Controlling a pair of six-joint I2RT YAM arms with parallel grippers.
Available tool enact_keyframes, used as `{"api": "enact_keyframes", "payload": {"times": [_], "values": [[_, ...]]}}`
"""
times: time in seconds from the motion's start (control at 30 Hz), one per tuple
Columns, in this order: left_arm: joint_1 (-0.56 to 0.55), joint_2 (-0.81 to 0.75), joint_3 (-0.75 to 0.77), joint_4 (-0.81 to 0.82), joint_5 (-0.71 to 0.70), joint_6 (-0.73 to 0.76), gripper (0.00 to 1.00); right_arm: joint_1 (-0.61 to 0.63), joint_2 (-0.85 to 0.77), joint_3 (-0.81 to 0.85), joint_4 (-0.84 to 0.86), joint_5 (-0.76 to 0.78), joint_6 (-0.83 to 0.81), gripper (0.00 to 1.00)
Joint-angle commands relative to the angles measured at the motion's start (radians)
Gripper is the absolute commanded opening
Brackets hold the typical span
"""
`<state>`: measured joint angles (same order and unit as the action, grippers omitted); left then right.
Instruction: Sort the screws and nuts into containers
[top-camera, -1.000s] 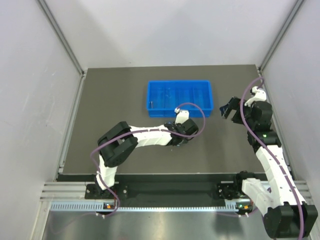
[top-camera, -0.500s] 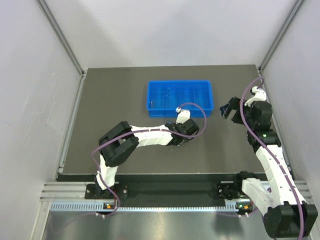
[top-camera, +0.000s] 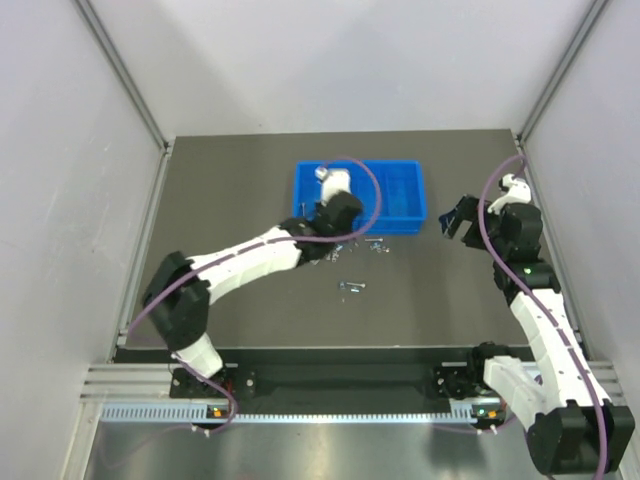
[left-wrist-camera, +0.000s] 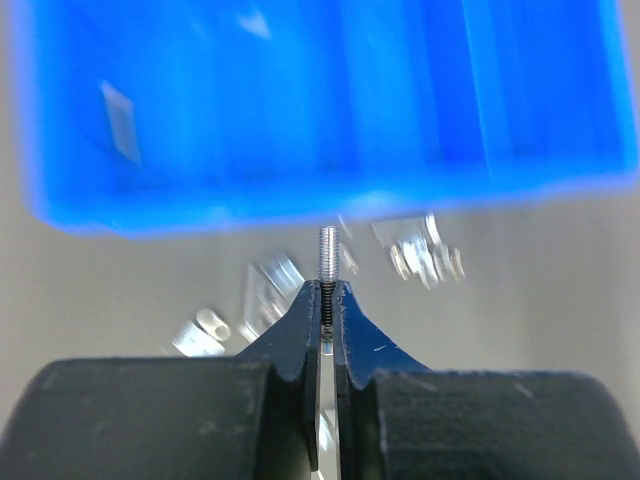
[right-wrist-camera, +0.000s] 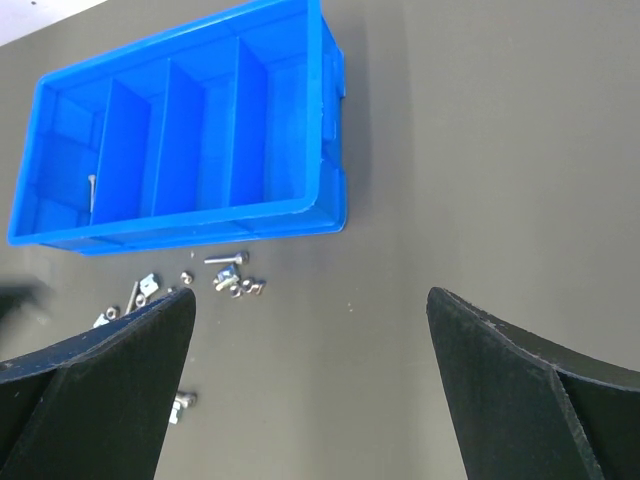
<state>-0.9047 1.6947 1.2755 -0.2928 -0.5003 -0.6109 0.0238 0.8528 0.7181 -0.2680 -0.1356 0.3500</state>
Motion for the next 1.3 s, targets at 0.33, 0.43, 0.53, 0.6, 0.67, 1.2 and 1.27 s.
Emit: {"api": "enact_keyframes", "payload": {"times": [0.33,0.43,0.53,0.6,0.67,1.2,1.27], "values": [[0.402,0.071,0.096,0.188,0.21,0.174,0.05,0.007,0.045,0.006,0.082,-0.053,0.004,1.0],[0.402,0.124,0.133,0.184,0.243,0.188,0.05,0.007,0.058,0.017,0.082,-0.07,0.001,1.0],[0.4,0.157,0.153,0.182,0.252,0.192,0.05,0.007,0.065,0.017,0.085,-0.067,0.001,1.0],[0.402,0.168,0.163,0.17,0.235,0.192,0.07,0.005,0.066,0.018,0.076,-0.07,-0.003,1.0],[0.402,0.166,0.166,0.156,0.209,0.197,0.18,0.007,0.063,0.018,0.07,-0.067,-0.008,1.0],[0.121,-0.216,-0.118,0.078,0.171,0.145,0.68,0.007,0.048,0.004,0.067,-0.076,-0.008,1.0],[0.106,-0.211,-0.152,0.08,0.17,0.12,0.62,0.005,0.04,0.001,0.064,-0.076,-0.006,1.0]]}}
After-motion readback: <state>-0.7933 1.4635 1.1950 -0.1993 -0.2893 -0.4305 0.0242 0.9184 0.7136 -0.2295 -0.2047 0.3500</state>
